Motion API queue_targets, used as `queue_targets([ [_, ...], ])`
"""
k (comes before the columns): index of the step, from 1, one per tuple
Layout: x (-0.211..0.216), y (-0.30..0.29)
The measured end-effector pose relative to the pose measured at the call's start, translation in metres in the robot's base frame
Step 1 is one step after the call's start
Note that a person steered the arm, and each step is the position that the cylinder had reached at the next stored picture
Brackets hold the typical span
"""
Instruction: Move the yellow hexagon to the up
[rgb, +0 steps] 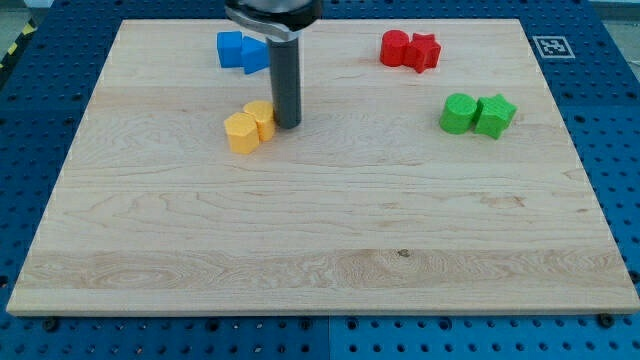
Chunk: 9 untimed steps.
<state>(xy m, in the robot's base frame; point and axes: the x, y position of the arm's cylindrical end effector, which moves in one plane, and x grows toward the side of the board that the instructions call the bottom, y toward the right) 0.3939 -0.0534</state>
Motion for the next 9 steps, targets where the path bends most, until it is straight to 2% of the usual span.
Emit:
queue_targets([
  [3,0.005,-0.004],
  [5,0.037,-0.003],
  [6,0.052,-0.027],
  [7,0.053,-0.058],
  [9,0.035,-0.073],
])
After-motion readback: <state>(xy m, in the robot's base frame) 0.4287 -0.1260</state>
